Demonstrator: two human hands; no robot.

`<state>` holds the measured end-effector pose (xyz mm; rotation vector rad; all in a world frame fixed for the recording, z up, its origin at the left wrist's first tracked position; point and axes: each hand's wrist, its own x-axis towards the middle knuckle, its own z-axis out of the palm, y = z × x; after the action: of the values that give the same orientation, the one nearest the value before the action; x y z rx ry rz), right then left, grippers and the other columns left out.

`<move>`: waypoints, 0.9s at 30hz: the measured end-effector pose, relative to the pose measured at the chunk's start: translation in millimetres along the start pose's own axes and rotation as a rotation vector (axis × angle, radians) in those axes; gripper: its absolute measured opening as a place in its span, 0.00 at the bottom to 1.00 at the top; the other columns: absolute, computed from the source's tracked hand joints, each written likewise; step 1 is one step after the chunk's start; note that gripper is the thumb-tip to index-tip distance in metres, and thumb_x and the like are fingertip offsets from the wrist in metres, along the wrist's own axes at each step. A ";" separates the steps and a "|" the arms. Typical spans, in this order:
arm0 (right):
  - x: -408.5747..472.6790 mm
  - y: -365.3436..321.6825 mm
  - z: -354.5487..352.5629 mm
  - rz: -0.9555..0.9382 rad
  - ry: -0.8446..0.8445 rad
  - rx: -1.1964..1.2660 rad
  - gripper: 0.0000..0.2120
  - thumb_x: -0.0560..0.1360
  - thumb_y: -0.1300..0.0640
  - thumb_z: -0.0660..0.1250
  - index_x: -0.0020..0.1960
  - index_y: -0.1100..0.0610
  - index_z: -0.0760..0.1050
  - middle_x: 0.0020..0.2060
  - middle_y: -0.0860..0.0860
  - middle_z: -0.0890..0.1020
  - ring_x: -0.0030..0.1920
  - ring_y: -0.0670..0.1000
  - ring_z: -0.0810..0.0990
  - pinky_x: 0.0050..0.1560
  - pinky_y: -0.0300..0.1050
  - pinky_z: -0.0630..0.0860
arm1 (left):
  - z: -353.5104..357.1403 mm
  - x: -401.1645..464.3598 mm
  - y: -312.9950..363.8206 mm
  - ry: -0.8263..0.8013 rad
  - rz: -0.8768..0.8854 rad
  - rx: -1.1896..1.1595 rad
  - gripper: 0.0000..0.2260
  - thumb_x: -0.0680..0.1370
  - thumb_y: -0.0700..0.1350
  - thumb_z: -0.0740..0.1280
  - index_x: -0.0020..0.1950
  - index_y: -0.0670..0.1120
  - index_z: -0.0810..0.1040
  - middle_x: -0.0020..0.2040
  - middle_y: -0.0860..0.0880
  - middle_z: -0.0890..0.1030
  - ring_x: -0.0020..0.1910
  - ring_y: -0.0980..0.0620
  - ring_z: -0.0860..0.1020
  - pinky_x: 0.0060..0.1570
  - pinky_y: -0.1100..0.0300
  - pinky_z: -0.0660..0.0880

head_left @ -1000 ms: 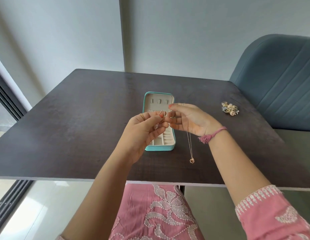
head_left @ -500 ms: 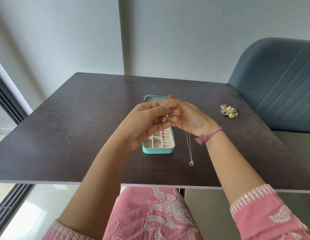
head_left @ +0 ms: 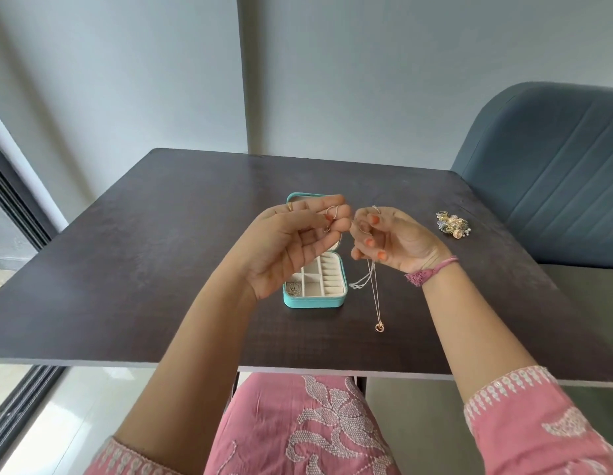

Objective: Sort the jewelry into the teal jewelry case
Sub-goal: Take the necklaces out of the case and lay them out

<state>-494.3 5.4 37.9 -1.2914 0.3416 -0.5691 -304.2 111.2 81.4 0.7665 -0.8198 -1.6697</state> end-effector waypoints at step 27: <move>11.6 -10.5 30.8 -0.026 0.011 -0.223 0.12 0.65 0.45 0.76 0.39 0.53 0.81 0.27 0.47 0.77 0.27 0.46 0.77 0.45 0.44 0.78 | 6.0 -5.1 22.3 -0.037 0.138 0.778 0.06 0.79 0.37 0.61 0.53 0.44 0.76 0.35 0.49 0.78 0.33 0.55 0.73 0.38 0.62 0.73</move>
<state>-470.3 21.7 56.6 -1.5091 0.4066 -0.5725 -296.1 112.7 103.6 1.1669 -1.5458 -1.2231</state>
